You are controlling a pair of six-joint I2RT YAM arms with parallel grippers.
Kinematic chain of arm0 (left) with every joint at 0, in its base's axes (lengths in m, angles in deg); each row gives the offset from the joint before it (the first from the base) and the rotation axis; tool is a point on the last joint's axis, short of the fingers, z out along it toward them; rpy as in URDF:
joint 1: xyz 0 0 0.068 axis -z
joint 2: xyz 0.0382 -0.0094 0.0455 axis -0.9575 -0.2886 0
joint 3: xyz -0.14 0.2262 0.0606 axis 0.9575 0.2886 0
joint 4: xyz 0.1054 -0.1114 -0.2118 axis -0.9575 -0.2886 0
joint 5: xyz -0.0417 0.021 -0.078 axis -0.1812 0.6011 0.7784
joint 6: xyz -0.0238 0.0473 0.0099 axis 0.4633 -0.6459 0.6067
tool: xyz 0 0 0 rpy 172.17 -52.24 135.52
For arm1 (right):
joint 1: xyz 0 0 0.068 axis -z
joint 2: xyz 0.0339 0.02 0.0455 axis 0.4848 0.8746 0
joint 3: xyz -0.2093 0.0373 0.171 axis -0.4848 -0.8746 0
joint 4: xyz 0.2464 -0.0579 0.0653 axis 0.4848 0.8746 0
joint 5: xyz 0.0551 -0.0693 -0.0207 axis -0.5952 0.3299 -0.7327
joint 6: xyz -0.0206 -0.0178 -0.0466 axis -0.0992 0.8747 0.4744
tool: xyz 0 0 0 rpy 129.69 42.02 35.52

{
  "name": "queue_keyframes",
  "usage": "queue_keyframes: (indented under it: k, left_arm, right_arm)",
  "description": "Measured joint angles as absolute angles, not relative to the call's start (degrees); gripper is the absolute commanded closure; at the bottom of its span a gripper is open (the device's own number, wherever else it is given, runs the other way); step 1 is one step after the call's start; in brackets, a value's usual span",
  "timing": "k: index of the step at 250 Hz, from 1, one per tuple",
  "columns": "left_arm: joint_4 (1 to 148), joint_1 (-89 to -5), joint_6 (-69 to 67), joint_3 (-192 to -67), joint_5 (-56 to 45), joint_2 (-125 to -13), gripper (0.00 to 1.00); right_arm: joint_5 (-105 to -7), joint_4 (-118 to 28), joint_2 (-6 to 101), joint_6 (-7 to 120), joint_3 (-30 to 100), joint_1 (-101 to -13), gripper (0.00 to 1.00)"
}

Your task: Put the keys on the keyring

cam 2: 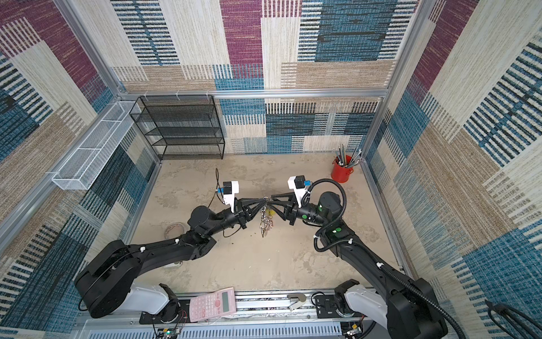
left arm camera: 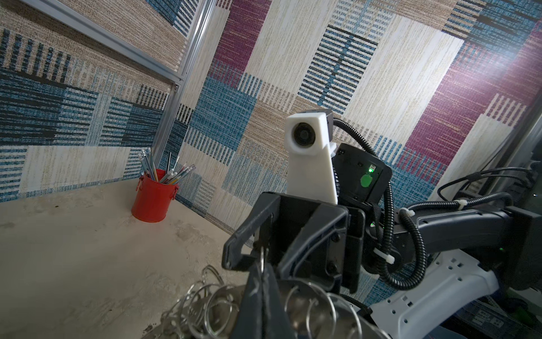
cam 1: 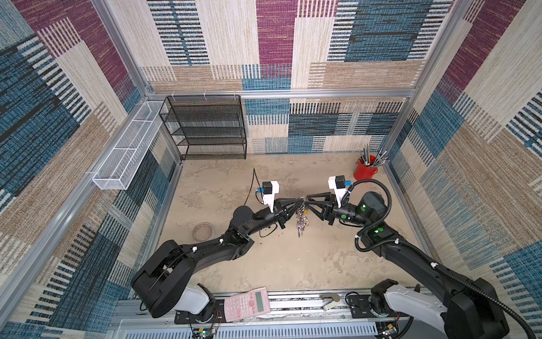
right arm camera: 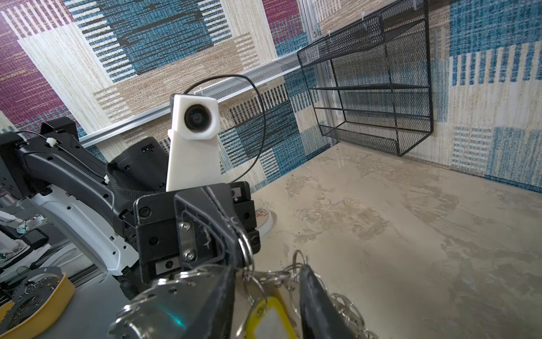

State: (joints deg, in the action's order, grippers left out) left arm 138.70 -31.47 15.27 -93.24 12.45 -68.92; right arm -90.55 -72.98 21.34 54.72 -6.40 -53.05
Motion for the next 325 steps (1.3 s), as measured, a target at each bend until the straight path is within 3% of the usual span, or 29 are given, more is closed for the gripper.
queue_keyframes:
  k: [26, 140, 166, 282, 325]
  left_arm:
    - [138.53, -31.47, 15.29, -93.24, 12.45, -68.7, 1.0]
    - [138.16, -31.62, 15.51, -93.31, 12.47, -69.01, 1.0]
    - [138.09, -31.64, 15.71, -93.33, 12.58, -69.23, 1.0]
    - [130.2, -34.86, 16.08, -94.18, 20.08, -66.06, 1.0]
    - [121.41, -37.04, 13.72, -96.28, 24.27, -63.67, 0.9]
  right_arm:
    - [-90.6, -73.59, 21.93, 54.7, -6.27, -53.05, 0.65]
    - [-93.4, -78.09, 23.33, 53.23, -7.19, -53.73, 0.9]
    - [-93.44, -78.99, 23.31, 52.91, -7.71, -53.73, 1.0]
    - [-94.4, -76.25, 23.26, 54.42, -6.82, -54.15, 1.0]
    - [-94.73, -72.43, 23.02, 57.04, -5.53, -54.23, 1.0]
